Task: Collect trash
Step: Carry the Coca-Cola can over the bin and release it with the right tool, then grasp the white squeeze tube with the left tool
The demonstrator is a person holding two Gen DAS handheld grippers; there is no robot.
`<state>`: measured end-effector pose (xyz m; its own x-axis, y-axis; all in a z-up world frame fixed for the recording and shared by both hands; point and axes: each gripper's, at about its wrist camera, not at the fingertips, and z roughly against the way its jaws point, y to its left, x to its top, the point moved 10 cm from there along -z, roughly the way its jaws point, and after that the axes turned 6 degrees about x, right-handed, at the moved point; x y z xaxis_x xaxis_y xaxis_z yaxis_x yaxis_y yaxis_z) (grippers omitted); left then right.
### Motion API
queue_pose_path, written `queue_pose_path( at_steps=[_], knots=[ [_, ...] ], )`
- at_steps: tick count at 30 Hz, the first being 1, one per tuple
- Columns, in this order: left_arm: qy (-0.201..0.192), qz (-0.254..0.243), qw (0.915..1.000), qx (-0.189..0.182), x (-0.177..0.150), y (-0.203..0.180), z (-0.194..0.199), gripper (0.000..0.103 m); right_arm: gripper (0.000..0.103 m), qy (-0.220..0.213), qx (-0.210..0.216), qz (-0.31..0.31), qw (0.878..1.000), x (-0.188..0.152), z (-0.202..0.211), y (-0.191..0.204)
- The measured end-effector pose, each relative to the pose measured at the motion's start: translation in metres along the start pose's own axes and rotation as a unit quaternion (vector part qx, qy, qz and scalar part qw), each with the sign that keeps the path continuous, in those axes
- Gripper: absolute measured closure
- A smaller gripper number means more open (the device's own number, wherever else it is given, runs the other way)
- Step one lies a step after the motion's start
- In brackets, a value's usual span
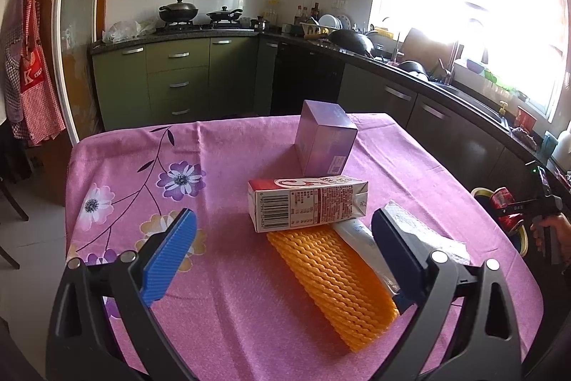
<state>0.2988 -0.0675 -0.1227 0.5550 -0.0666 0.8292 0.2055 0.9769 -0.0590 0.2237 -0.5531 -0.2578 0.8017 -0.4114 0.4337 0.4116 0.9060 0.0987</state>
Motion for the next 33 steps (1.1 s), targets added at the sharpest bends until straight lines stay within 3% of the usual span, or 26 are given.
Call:
queue_pose_path(
  at_steps=[1,2,15,25,30,33],
  knots=[
    [0.001,-0.001,1.0000,0.000,-0.001,0.000,0.000,0.009,0.016,-0.007,-0.009,-0.001,1.000,0.002,0.002,-0.003],
    [0.002,-0.001,1.0000,0.000,0.000,-0.001,-0.001,0.009,0.015,-0.016,-0.021,0.002,1.000,0.004,0.006,-0.006],
    [0.024,-0.014,0.9994,-0.020,-0.010,-0.019,-0.009,0.008,0.015,-0.066,0.012,0.030,0.997,-0.017,0.058,0.031],
    [0.056,-0.071,0.9958,-0.005,-0.017,-0.084,-0.009,0.008,0.015,-0.091,0.037,0.060,0.993,-0.035,0.089,0.048],
    [0.100,-0.096,0.9903,-0.003,-0.027,-0.117,-0.025,0.031,0.015,-0.092,0.049,0.065,0.992,-0.042,0.092,0.051],
    [0.131,-0.090,0.9873,0.012,-0.036,-0.117,-0.038,0.033,0.015,-0.092,0.061,0.065,0.992,-0.046,0.092,0.050]
  ],
)
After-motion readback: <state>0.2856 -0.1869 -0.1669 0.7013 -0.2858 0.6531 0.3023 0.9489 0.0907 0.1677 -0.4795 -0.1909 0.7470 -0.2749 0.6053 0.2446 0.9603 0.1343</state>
